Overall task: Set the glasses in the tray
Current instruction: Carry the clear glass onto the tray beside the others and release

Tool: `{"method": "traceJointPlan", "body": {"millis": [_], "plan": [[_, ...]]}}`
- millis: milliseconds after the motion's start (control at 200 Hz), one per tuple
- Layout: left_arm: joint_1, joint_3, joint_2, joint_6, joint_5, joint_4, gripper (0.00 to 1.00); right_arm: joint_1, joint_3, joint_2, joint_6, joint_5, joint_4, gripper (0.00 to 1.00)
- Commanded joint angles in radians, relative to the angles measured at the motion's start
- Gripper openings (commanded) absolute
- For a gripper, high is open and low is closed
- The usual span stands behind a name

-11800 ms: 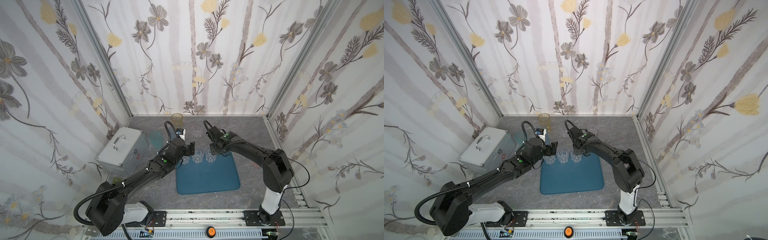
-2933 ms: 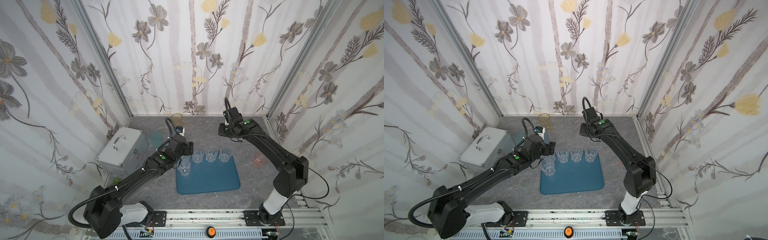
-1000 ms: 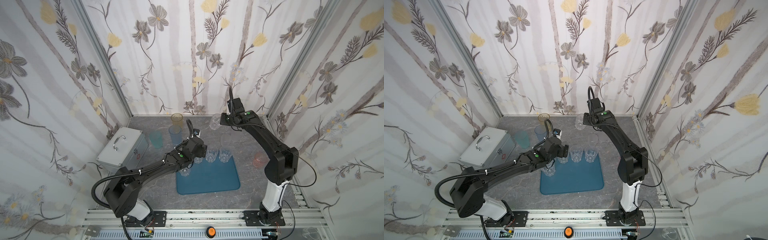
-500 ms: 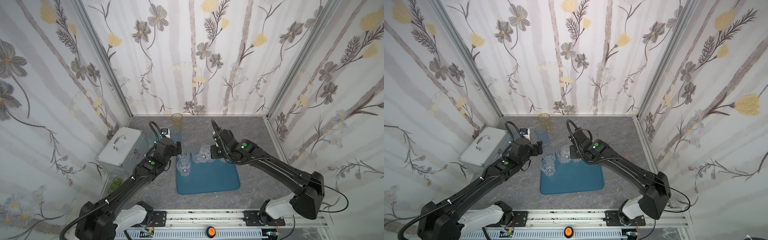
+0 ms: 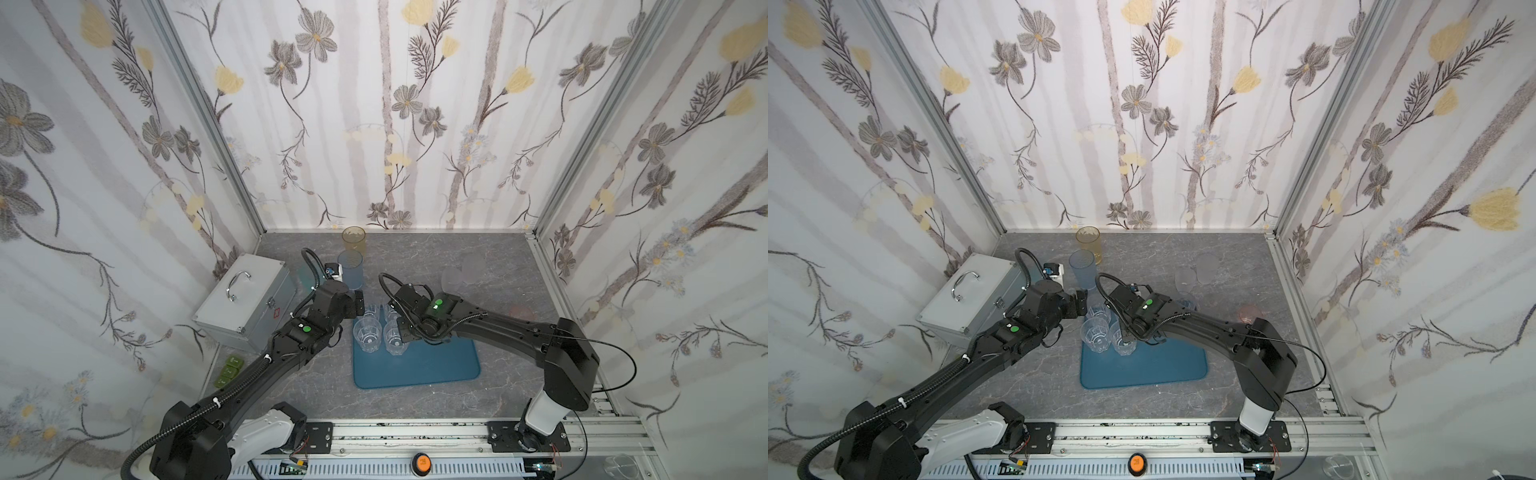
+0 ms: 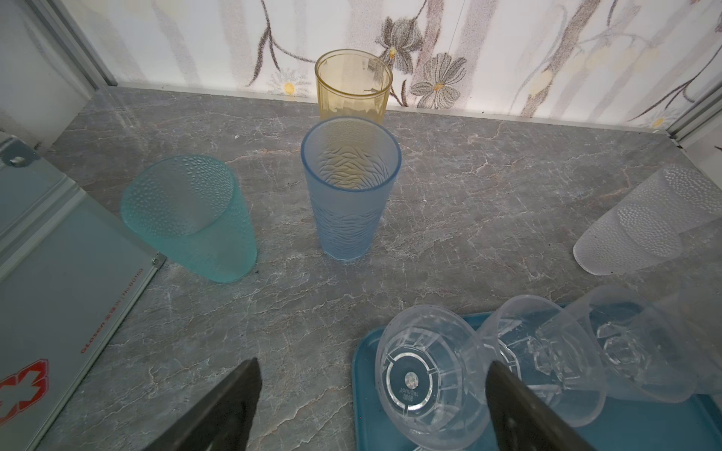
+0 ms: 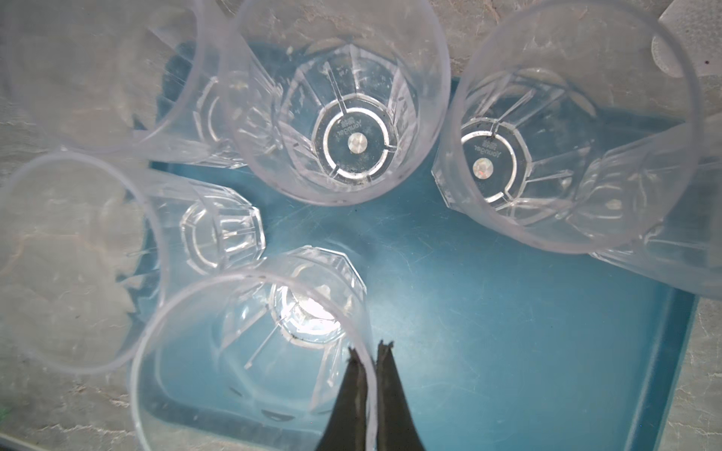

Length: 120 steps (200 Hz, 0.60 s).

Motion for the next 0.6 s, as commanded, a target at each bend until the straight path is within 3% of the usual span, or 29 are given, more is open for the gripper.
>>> {"method": "traceJointPlan", "body": {"millis": [0,515,595], "plan": [[-0.004,0.001,0.004,-0.022,0.006,0.025,0.92,-0.001,0.019,0.032,-0.018,0.045,0.035,0.06],[-0.042,0.032,0.056,-0.027,0.013,0.052,0.92,-0.025,0.01,0.086,-0.032,0.05,0.064,0.08],[-0.049,0.035,0.058,-0.026,0.008,0.053,0.92,-0.024,0.005,0.074,-0.042,0.034,0.062,0.13]]}}
